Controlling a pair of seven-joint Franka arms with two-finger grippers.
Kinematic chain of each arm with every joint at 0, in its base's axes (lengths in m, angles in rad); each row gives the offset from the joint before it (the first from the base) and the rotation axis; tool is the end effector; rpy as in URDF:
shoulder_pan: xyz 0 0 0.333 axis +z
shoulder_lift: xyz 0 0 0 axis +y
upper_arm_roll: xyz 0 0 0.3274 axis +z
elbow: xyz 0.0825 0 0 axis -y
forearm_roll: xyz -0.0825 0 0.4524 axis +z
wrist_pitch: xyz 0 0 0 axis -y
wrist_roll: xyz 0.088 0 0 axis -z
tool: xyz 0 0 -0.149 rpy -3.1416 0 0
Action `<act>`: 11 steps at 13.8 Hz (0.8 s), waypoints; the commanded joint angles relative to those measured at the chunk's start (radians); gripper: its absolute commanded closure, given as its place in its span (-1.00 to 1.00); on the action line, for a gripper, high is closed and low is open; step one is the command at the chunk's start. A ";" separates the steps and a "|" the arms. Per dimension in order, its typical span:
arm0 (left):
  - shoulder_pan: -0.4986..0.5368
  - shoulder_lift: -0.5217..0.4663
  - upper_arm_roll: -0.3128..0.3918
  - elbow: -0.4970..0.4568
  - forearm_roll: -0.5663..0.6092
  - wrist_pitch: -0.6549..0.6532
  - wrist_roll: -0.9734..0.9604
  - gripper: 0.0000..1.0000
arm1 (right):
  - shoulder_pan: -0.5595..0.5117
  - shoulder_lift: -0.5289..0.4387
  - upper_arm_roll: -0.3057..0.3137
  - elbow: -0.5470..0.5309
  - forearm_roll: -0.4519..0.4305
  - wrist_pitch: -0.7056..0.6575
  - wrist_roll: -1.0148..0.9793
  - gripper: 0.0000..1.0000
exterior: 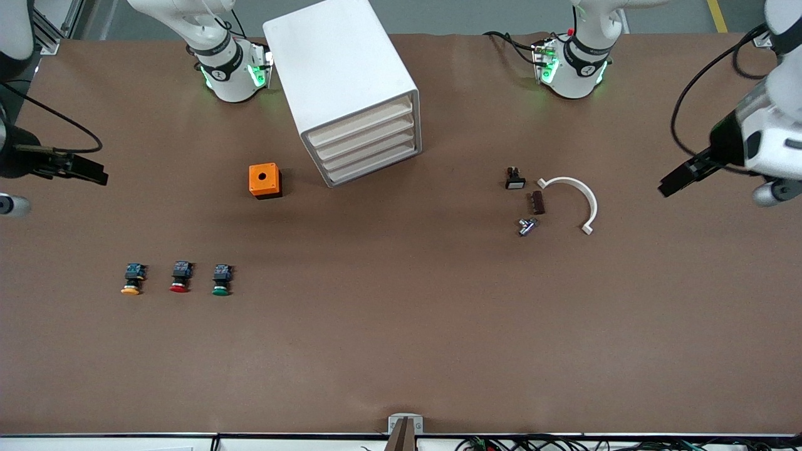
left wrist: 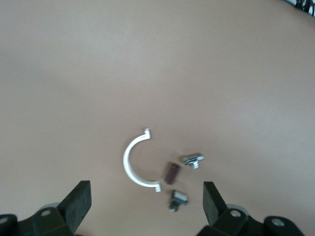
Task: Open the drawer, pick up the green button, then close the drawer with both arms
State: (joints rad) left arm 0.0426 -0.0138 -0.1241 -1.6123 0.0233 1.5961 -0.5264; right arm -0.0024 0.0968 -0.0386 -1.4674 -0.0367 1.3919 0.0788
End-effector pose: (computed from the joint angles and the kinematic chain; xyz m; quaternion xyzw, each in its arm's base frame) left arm 0.6183 -0.0475 0.5822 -0.9753 -0.2203 -0.0025 0.0123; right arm 0.6260 -0.0306 0.5747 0.9942 -0.0614 -0.0856 0.0218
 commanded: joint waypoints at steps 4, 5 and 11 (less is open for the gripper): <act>0.013 -0.101 0.046 -0.029 0.014 -0.085 0.267 -1.00 | -0.051 -0.035 0.013 -0.004 0.023 0.038 -0.114 -1.00; 0.017 -0.118 0.044 -0.041 0.014 -0.091 0.299 -1.00 | -0.053 -0.043 0.013 -0.008 0.043 0.065 -0.116 -1.00; 0.034 -0.158 0.037 -0.089 0.006 -0.104 0.463 -1.00 | -0.054 -0.049 0.013 -0.007 0.040 0.072 -0.113 -1.00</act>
State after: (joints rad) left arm 0.0579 -0.1525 -0.0797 -1.6809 0.0233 1.5004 -0.1143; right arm -0.0358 0.0670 -0.0375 -1.4668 -0.0127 1.4686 -0.0200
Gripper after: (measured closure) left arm 0.000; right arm 0.000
